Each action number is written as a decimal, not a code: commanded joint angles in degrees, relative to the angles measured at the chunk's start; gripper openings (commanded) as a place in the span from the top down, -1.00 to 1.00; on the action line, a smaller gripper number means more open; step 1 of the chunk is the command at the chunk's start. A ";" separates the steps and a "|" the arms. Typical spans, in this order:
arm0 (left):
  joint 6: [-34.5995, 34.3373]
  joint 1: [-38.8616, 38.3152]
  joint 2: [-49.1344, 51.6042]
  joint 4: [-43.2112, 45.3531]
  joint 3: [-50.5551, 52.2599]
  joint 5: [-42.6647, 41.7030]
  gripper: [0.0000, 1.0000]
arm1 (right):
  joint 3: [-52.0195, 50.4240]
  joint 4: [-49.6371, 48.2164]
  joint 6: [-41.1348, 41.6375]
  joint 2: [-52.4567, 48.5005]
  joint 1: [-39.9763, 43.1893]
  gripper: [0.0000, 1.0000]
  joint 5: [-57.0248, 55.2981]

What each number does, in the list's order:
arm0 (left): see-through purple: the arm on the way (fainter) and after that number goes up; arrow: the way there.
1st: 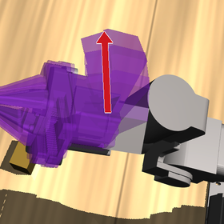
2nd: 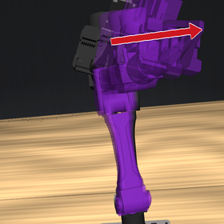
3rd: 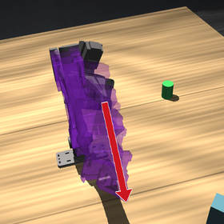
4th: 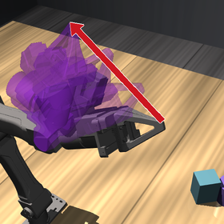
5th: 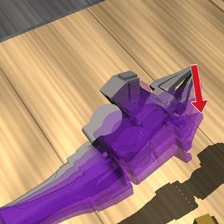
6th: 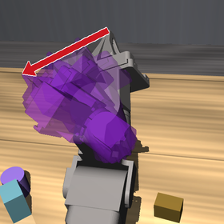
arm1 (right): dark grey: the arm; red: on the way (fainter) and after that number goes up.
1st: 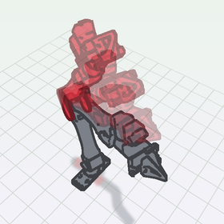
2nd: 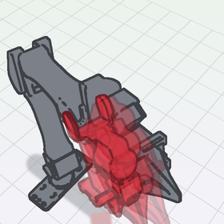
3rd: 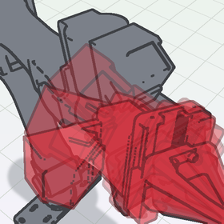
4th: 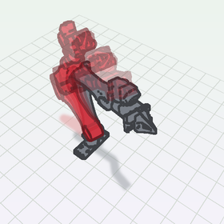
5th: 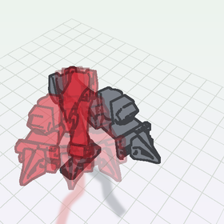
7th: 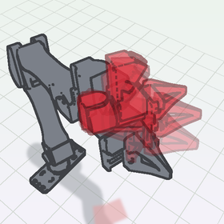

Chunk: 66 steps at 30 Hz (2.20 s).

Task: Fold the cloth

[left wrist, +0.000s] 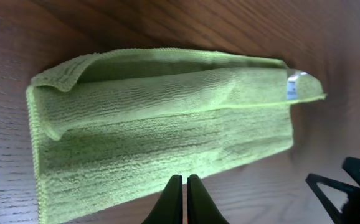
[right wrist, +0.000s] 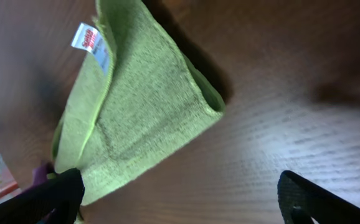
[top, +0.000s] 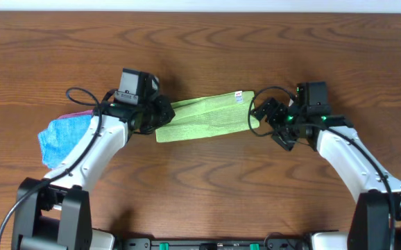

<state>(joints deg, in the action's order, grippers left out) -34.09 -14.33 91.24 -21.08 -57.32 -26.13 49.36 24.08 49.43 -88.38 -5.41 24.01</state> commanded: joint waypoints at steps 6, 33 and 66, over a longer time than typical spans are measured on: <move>-0.63 -1.51 5.60 0.44 -1.25 4.24 0.88 | -2.36 -5.49 3.28 0.61 0.35 -0.98 0.85; -0.63 -1.53 13.77 1.84 -1.25 7.15 0.88 | -9.01 -18.95 7.28 -2.05 -3.30 -0.91 -1.11; -0.66 -1.46 13.77 1.40 -1.25 8.72 0.88 | -9.03 -27.19 9.16 -14.43 -7.37 -0.22 -8.74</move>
<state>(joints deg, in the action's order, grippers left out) -34.52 -15.81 104.71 -19.33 -57.32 -18.61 42.02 -4.54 58.59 -99.48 -11.99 20.95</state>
